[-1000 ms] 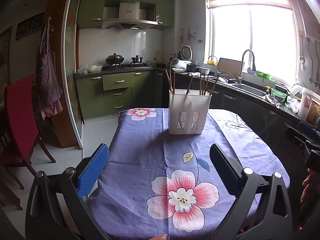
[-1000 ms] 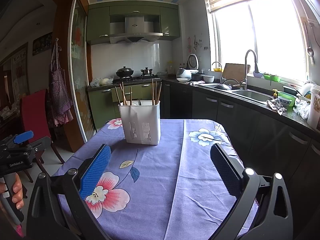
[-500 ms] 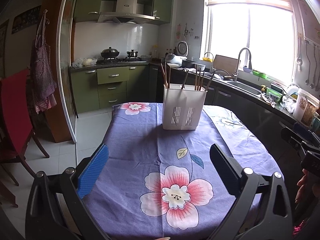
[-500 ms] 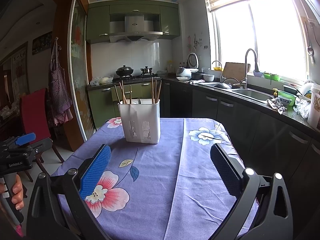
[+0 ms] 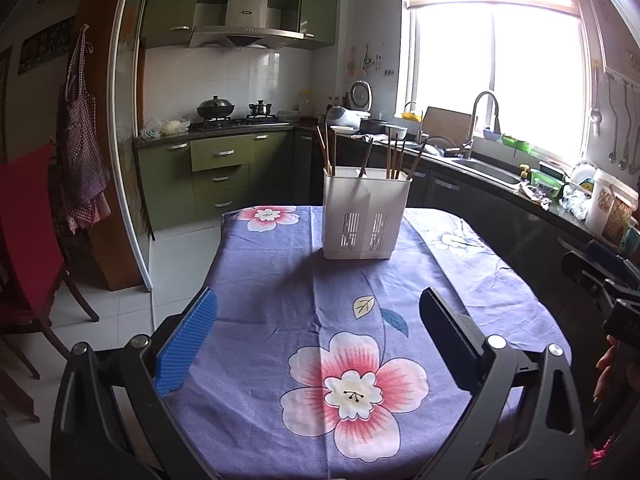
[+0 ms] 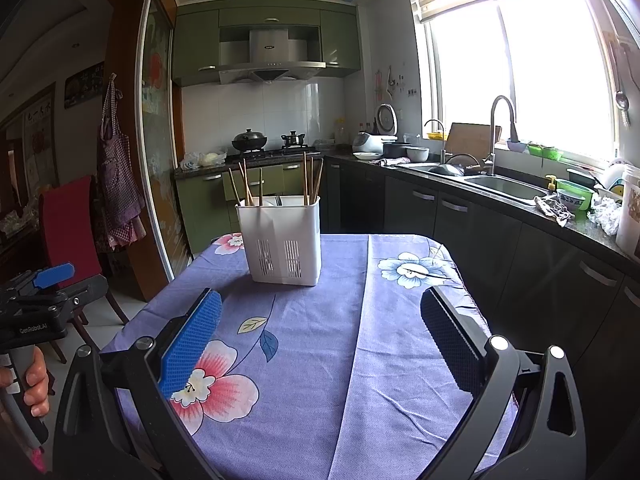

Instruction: Organize utensils

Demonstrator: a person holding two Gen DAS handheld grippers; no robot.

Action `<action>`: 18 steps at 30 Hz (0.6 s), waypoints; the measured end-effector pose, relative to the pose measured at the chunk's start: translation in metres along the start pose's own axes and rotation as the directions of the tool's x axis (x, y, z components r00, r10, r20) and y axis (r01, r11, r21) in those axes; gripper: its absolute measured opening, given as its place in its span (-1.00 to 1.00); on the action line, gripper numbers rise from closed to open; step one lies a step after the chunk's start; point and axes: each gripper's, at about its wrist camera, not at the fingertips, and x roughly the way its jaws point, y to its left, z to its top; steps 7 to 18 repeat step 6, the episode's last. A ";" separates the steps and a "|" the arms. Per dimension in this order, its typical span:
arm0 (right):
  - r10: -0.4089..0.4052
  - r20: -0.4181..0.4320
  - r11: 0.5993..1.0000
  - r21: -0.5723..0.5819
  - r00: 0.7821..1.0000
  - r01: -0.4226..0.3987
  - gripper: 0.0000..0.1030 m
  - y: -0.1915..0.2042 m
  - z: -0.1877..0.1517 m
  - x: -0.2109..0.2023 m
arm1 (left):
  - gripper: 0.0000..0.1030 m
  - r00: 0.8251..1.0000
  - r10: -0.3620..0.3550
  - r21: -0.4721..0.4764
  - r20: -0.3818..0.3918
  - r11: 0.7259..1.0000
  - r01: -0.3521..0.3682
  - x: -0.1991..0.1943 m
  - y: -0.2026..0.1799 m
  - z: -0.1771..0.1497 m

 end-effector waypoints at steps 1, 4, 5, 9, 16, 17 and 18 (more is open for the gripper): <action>0.000 -0.001 1.000 0.000 1.000 0.000 0.91 0.000 0.000 0.000 | 0.86 1.000 0.011 0.002 -0.001 1.000 -0.011 0.001 0.000 0.000; -0.001 -0.002 1.000 -0.003 1.000 0.001 0.91 -0.001 0.001 0.000 | 0.86 1.000 0.004 0.002 -0.012 1.000 -0.004 0.003 0.000 -0.001; 0.000 -0.002 1.000 -0.001 1.000 0.000 0.91 -0.001 0.001 0.000 | 0.86 1.000 0.001 0.000 -0.021 1.000 -0.001 0.005 0.000 -0.002; 0.000 -0.002 1.000 -0.001 1.000 0.000 0.91 -0.001 0.001 0.000 | 0.86 1.000 0.000 -0.001 -0.024 1.000 0.000 0.006 0.000 -0.002; 0.000 -0.002 1.000 -0.001 1.000 0.000 0.91 -0.001 0.001 0.000 | 0.86 1.000 0.000 -0.001 -0.024 1.000 0.000 0.006 0.000 -0.002; 0.000 -0.002 1.000 -0.001 1.000 0.000 0.91 -0.001 0.001 0.000 | 0.86 1.000 0.000 -0.001 -0.024 1.000 0.000 0.006 0.000 -0.002; 0.000 -0.002 1.000 -0.001 1.000 0.000 0.91 -0.001 0.001 0.000 | 0.86 1.000 0.000 -0.001 -0.024 1.000 0.000 0.006 0.000 -0.002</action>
